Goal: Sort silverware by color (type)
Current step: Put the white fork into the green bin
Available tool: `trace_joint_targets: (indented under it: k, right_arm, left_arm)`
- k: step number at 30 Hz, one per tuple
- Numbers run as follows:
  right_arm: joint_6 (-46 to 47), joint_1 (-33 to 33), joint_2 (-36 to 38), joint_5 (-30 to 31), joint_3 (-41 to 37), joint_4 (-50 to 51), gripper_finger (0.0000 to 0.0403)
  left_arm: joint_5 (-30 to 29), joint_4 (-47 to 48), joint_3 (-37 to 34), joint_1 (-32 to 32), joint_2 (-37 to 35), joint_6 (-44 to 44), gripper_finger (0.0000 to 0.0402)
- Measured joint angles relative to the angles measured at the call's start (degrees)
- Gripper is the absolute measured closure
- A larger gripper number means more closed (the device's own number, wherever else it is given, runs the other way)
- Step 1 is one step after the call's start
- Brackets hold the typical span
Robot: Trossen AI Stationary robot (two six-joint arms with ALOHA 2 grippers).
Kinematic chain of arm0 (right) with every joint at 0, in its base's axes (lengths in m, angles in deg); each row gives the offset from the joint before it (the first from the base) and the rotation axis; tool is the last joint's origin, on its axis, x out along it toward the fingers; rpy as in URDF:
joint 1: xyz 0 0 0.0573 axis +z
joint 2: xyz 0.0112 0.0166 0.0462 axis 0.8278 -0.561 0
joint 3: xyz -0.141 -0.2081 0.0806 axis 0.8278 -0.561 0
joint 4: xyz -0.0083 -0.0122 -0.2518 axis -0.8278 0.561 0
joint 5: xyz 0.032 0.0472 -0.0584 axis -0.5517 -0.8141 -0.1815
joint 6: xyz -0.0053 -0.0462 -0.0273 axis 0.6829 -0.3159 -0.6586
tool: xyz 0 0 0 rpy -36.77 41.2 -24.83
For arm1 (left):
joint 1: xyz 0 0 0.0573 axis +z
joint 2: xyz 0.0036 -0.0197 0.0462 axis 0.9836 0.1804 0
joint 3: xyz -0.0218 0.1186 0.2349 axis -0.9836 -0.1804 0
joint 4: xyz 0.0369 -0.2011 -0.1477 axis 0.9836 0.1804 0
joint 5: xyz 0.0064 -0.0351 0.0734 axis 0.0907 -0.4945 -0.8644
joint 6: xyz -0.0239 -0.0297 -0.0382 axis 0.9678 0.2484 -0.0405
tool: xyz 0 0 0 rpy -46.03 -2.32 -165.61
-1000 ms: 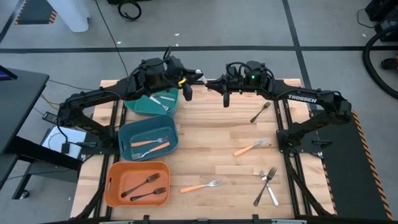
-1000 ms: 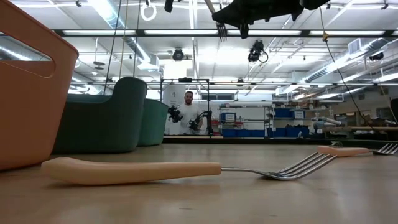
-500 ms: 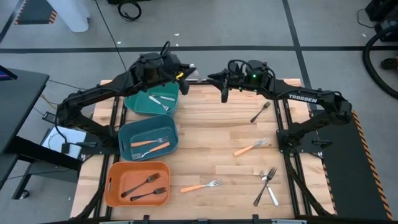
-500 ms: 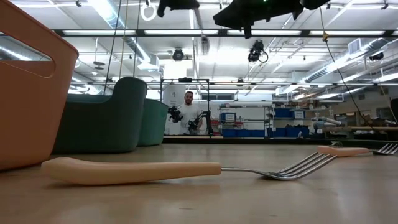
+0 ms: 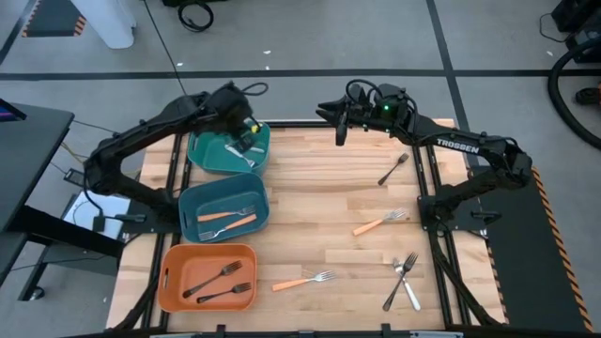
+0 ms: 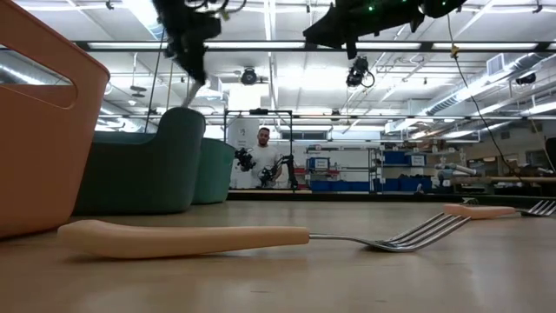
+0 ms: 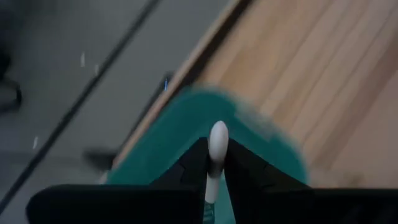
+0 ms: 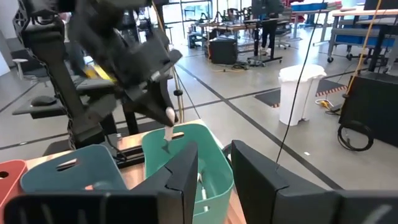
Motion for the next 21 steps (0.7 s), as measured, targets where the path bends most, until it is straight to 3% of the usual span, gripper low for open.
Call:
trace_joint_targets:
  k: [4, 9, 21]
  right_arm:
    - [0.0, -0.6, 0.0, 0.5, 0.0, 0.0, 0.0297]
    - [0.0, -1.0, 0.0, 6.3, 0.0, -0.4, 0.0298]
    - [1.0, -2.0, 0.0, 17.7, 0.0, -2.0, 0.0298]
  left_arm:
    - [-0.5, 6.2, 0.0, 2.8, 1.8, -0.7, 0.0352]
    - [-1.0, 8.6, 0.0, 6.4, 4.7, -1.4, 0.0356]
    - [-1.0, 9.1, 0.0, 10.2, 12.0, -11.8, 0.028]
